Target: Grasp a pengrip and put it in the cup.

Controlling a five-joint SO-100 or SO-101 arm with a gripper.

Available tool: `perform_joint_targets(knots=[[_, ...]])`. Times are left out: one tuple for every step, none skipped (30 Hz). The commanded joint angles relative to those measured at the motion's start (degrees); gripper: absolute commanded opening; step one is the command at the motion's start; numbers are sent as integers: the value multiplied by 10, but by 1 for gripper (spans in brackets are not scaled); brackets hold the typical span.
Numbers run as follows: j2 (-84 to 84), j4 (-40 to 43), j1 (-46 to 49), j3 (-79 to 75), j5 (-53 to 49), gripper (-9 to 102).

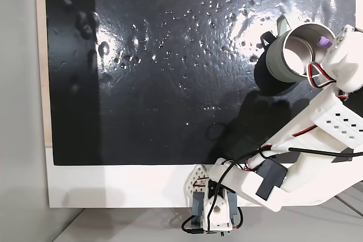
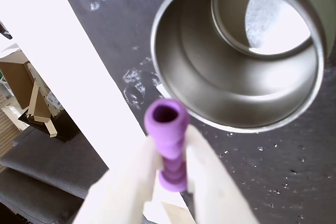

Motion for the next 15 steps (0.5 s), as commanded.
perform_joint_targets(knots=[[2, -3, 5, -37, -4, 0], [2, -2, 4, -37, -4, 0], [3, -1, 1, -37, -4, 0], [5, 0, -1, -35, -4, 0], [9, 0, -3, -31, -4, 2], [13, 0, -4, -25, -4, 9], [17, 0, -4, -18, -2, 18], [18, 0, -4, -15, 3, 25], [18, 0, -4, -14, 9, 30], [18, 0, -4, -13, 11, 32], [18, 0, -4, -11, 11, 32], [18, 1, -4, -10, 11, 32], [18, 1, -4, -9, 12, 32], [20, 1, -4, -6, 13, 32], [21, 1, -4, -4, 13, 33]])
